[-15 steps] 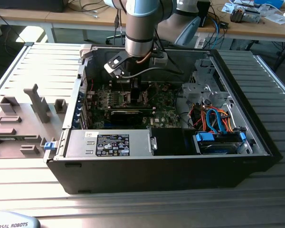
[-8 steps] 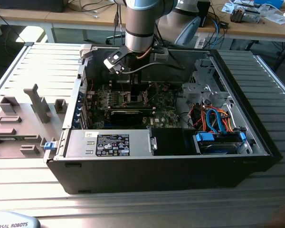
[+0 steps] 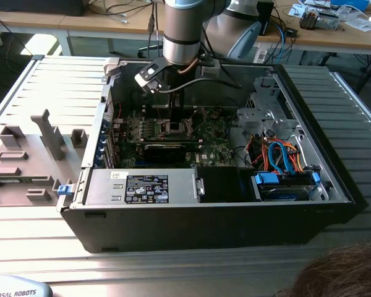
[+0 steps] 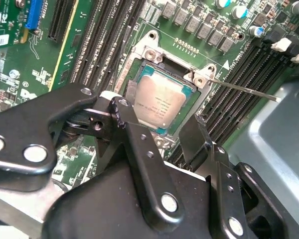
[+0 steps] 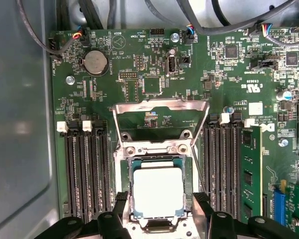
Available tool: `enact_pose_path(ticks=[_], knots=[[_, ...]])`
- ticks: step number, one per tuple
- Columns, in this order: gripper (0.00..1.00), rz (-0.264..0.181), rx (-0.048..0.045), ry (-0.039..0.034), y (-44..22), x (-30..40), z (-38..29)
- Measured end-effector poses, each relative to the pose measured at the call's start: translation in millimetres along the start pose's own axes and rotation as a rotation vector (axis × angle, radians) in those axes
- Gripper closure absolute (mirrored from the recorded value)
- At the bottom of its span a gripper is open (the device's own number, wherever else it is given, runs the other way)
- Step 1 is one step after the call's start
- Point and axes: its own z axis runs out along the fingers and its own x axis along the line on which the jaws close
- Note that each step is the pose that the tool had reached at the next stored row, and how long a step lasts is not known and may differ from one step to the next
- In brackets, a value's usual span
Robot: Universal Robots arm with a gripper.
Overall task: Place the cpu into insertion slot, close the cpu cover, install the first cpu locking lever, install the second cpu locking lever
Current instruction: 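Place the cpu into insertion slot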
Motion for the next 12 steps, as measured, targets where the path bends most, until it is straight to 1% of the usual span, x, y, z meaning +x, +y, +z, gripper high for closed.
enact_pose_path(ticks=[4, 7, 8, 12], knots=[[0.4, 0.0, 0.0, 0.0, -0.1, -0.2, -4.4], [0.59, 0.0, 0.0, 0.0, -0.2, -0.3, -6.9], [0.59, 0.0, 0.0, 0.0, -0.2, -0.4, -7.5], [0.83, 0.0, 0.0001, 0.0, -0.3, -0.5, -9.5]])
